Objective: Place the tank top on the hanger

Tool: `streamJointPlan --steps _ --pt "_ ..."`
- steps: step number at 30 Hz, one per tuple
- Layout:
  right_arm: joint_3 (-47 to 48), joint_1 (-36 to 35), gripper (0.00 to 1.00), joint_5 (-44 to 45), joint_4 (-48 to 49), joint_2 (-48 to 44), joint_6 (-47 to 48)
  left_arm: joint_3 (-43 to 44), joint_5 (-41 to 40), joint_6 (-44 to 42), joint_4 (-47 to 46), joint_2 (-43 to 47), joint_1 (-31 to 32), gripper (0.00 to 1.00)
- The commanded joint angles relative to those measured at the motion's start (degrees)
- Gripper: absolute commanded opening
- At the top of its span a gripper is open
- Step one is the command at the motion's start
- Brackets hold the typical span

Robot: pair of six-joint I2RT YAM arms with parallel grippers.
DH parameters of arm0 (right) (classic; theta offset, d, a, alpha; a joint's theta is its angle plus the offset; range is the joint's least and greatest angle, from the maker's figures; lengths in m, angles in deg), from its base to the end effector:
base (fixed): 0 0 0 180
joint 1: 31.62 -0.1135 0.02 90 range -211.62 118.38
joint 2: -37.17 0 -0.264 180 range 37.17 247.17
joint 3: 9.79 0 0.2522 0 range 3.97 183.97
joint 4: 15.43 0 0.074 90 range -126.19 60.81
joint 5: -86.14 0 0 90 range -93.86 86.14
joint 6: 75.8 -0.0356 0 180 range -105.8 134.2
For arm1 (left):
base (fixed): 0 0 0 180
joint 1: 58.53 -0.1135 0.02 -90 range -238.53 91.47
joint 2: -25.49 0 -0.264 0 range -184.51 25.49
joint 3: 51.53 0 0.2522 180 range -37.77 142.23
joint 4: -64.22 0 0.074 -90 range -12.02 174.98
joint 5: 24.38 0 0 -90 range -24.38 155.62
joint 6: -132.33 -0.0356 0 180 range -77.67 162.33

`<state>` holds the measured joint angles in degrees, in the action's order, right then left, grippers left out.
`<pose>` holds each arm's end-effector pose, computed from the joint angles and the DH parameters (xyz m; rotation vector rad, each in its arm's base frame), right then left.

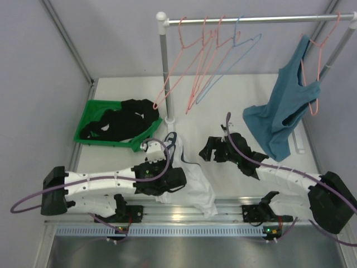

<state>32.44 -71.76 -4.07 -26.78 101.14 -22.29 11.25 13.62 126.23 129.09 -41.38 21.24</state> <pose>0.1759 0.1485 0.1975 -0.0740 2.2514 0.7601 0.0635 -0.1941 0.2488 -0.2765 2.1765 -0.2503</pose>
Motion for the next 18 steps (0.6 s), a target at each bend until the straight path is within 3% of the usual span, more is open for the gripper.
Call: streamJointPlan --steps 1,6,10,18 --pt "2.2 -0.8 0.83 -1.9 10.7 5.4 -1.0 -0.1 -1.7 -1.8 1.7 -0.9 -6.6 0.45" --pt "5.6 -0.8 0.67 -3.7 15.9 12.8 -1.0 -6.1 4.9 -16.6 -16.9 2.4 -17.2 0.43" --pt "8.7 -0.8 0.65 -4.2 19.1 19.5 -1.7 -8.3 10.0 -25.3 -29.6 1.1 -20.7 0.40" --pt "12.0 -0.8 0.63 -7.5 27.3 30.2 -5.6 -6.7 12.6 -28.5 -36.1 -8.0 -21.2 0.40"
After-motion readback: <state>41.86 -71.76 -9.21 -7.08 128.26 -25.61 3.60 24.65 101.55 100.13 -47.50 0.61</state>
